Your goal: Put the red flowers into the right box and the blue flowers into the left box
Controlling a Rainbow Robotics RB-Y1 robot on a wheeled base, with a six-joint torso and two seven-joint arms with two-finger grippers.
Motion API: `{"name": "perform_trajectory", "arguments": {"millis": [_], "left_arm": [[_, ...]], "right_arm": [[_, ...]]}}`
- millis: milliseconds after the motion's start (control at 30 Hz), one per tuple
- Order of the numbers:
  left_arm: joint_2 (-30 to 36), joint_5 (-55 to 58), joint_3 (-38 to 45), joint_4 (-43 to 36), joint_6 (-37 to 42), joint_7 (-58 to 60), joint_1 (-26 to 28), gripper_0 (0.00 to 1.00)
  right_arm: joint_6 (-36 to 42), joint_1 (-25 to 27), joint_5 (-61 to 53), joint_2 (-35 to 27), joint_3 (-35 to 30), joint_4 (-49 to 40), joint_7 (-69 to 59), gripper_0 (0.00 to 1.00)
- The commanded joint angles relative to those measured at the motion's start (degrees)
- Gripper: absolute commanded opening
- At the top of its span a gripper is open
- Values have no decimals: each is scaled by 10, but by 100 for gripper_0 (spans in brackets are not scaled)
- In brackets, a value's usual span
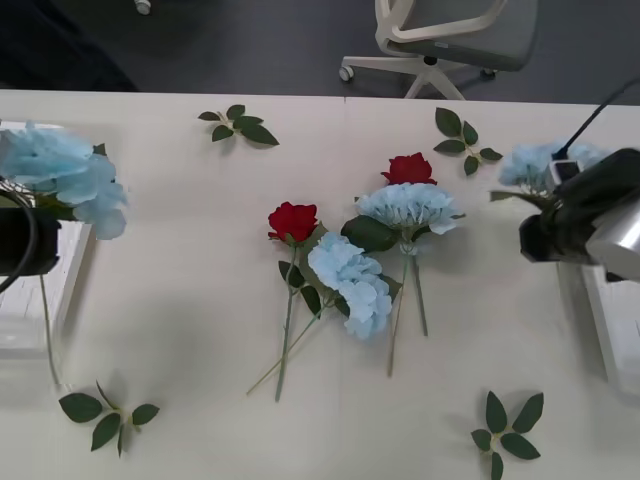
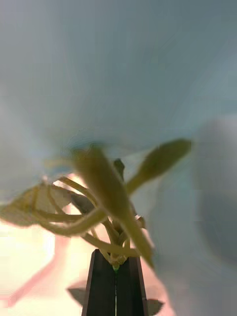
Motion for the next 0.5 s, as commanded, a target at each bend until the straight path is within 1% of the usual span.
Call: {"name": "perform_trajectory", "arguments": {"millis": [33,100,133,200,233,300,367,400,467,500], "left_arm": [[6,18,64,36,1,-94,-36,0],[16,12,87,68,1,-107,-49,0],[20,11,92,78,1,-108,-52,0],[41,8,105,115,1,-109,-60,0],[50,8,109,130,1,-109,-64,0],[78,6,115,178,1,-109,-71,0],[94,5,118,217,1,-109,-76,0],[105,3,118,242,1,-109,-79,0],[115,0,118,278,-14,-110,-83,0],[116,-2,118,297,-24,-110,-87,0]], "right_arm": [[87,7,-78,-64,-117,-76,30,0],[150,21,-111,-67,-187,-107,59,0],[168,26,-118,-66,-208,-116,69,0],[226,56,-134,-57,-291,-151,116,0],[243,73,-140,-50,-327,-167,143,0],[271,130,-141,-34,-426,-208,244,0],[262,179,-141,-22,-495,-235,325,0],[237,213,-146,-16,-532,-248,370,0],[176,268,-157,-14,-574,-257,429,0],[131,295,-163,-14,-588,-257,458,0]]}}
